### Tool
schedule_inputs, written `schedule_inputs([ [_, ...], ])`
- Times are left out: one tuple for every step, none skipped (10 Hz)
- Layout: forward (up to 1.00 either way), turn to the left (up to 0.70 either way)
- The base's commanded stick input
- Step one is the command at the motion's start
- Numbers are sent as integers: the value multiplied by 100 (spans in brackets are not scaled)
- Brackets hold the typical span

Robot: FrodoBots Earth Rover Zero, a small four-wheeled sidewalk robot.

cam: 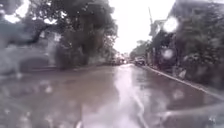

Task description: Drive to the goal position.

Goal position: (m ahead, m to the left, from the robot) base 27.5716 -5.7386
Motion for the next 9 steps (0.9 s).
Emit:
schedule_inputs([
  [100, 0],
  [100, 0],
  [100, 0],
  [100, 0],
  [100, 0],
  [100, 0],
  [100, 0],
  [100, 0],
  [100, 0],
])
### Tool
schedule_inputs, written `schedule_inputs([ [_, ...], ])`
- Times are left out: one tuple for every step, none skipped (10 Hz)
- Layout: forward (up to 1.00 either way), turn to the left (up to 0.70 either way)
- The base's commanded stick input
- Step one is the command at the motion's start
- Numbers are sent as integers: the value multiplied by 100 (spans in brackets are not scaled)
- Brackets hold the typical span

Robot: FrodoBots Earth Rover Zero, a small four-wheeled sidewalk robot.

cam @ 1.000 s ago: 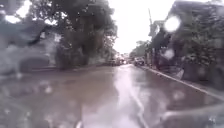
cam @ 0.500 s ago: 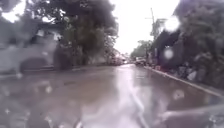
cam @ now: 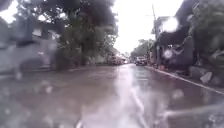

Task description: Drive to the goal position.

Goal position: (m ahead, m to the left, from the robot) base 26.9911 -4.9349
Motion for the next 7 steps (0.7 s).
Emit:
schedule_inputs([
  [100, 0],
  [100, 0],
  [100, -13],
  [100, -27],
  [100, -15],
  [100, 0],
  [100, 0],
])
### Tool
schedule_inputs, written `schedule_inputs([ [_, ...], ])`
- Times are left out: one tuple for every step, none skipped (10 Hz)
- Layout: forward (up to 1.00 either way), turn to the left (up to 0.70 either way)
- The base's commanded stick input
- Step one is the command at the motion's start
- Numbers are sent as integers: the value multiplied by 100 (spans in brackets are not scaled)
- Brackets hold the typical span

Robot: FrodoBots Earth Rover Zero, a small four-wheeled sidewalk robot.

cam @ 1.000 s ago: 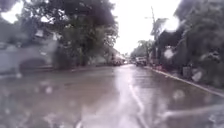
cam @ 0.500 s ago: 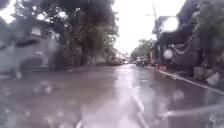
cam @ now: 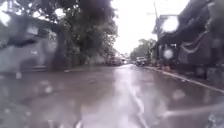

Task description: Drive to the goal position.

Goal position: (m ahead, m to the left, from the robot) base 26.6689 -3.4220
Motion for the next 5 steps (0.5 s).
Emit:
schedule_inputs([
  [100, 0],
  [100, 0],
  [100, 0],
  [100, 0],
  [100, 0],
])
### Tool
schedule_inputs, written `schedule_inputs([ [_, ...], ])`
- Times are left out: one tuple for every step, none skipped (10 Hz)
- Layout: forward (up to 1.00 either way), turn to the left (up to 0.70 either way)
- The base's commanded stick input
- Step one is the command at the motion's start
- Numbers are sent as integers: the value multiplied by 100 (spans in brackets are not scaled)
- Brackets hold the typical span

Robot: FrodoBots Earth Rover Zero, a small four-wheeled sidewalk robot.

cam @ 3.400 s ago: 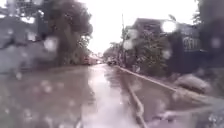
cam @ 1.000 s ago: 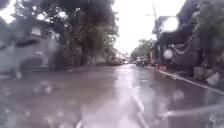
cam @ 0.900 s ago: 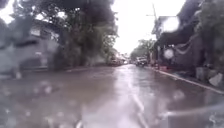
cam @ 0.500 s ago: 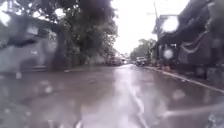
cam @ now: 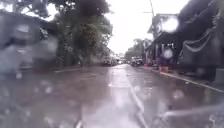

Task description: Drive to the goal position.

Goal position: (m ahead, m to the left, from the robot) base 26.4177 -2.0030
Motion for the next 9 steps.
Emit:
schedule_inputs([
  [100, 0],
  [100, 0],
  [100, 0],
  [100, 0],
  [100, 0],
  [100, 0],
  [100, 0],
  [100, 0],
  [100, 0],
])
